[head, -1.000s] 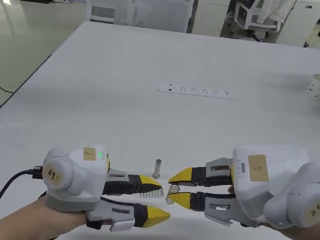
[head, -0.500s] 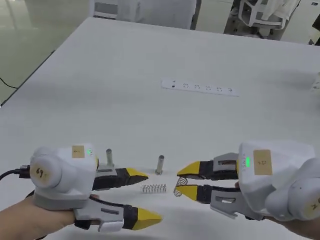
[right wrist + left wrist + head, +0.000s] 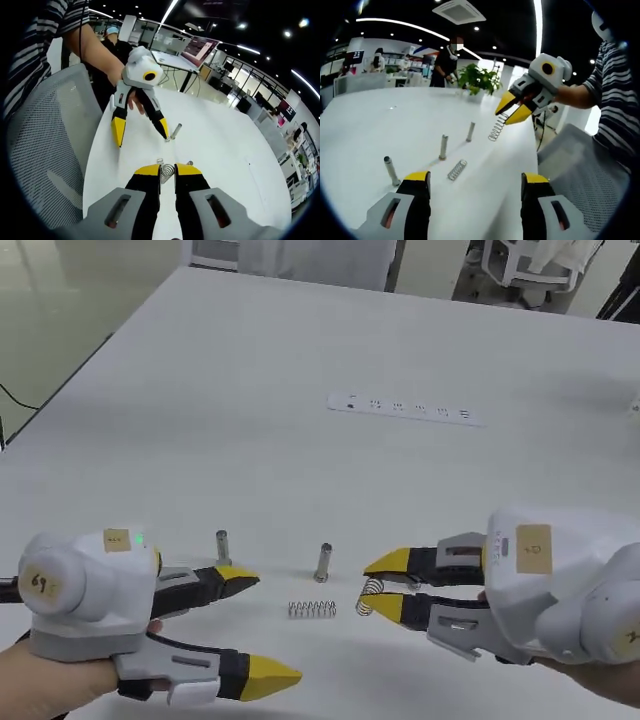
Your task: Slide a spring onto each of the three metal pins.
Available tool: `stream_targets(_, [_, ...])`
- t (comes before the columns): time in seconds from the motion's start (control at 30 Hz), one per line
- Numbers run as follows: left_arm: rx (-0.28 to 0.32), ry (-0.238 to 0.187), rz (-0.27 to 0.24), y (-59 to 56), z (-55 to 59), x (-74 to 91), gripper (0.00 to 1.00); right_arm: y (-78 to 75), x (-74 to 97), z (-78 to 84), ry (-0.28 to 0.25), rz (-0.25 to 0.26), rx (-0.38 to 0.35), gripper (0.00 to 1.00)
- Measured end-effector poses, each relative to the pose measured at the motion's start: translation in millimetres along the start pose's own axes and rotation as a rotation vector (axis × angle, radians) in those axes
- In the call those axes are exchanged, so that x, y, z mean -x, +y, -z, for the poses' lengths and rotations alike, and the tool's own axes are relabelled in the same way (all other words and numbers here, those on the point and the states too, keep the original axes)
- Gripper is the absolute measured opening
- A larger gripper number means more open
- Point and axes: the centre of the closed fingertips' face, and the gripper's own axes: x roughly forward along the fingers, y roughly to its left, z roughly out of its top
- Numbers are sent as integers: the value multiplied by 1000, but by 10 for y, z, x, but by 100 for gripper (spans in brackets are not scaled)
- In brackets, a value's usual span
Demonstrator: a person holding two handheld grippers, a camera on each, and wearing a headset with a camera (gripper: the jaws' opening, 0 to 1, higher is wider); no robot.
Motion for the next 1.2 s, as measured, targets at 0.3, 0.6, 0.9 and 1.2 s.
stream_targets(0.3, [52,-31,-86,142,26,159,88,-61,10,42,10,21,-13,7])
stream_targets(0.6, [60,-79,-184,333,20,397,98,-111,32,144,36,35,-35,7])
stream_targets(0.9, [37,-101,-218,438,-45,541,98,-140,53,214,51,39,-56,7])
stream_targets(1.2, [17,-91,-226,462,-29,569,98,-258,114,318,72,64,-85,7])
